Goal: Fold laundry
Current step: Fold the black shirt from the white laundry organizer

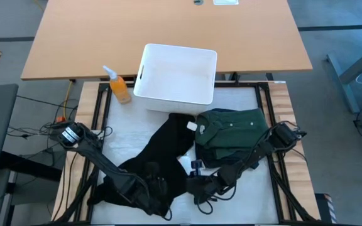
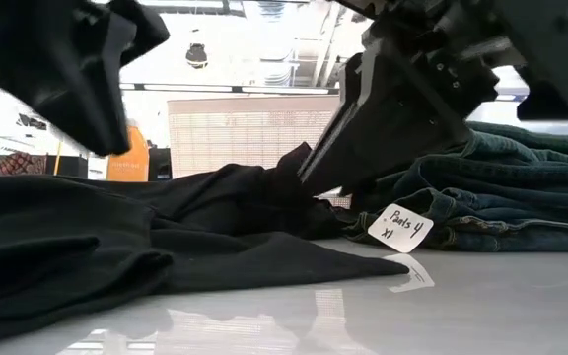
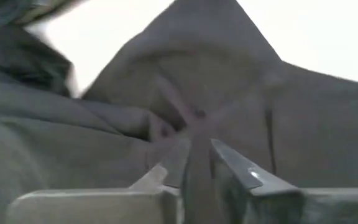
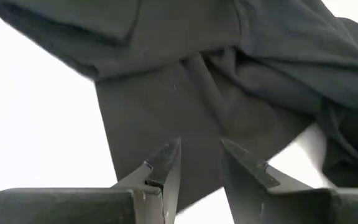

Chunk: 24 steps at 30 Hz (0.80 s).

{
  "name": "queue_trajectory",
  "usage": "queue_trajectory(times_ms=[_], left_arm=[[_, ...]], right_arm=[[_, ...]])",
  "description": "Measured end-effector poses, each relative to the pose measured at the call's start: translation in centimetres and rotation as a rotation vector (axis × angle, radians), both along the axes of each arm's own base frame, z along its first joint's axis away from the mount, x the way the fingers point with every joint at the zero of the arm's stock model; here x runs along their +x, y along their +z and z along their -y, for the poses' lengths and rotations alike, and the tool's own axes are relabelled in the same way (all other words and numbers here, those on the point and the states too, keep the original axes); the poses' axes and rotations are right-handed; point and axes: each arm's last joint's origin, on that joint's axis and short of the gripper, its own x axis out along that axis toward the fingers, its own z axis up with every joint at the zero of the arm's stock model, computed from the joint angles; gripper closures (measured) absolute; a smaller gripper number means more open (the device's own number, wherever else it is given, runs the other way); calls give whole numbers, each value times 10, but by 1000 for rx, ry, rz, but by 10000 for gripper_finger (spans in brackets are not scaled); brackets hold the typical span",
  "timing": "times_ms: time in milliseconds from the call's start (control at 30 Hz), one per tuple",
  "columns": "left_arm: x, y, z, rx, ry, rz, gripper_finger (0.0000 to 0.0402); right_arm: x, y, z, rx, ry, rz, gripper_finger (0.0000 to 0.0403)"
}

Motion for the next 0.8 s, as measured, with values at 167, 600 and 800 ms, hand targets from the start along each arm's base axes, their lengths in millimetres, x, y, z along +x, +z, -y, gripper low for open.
queue_trajectory(times_ms=[167, 600, 800], left_arm=[[-1, -9, 3, -68, -86, -35, 292], [-7, -11, 29, -137, -193, 28, 237], [11, -37, 26, -144, -185, 11, 237]], right_arm=[[1, -9, -4, 2, 4, -1, 266], [6, -17, 1, 3, -16, -10, 266], [7, -16, 1, 11, -15, -2, 266]])
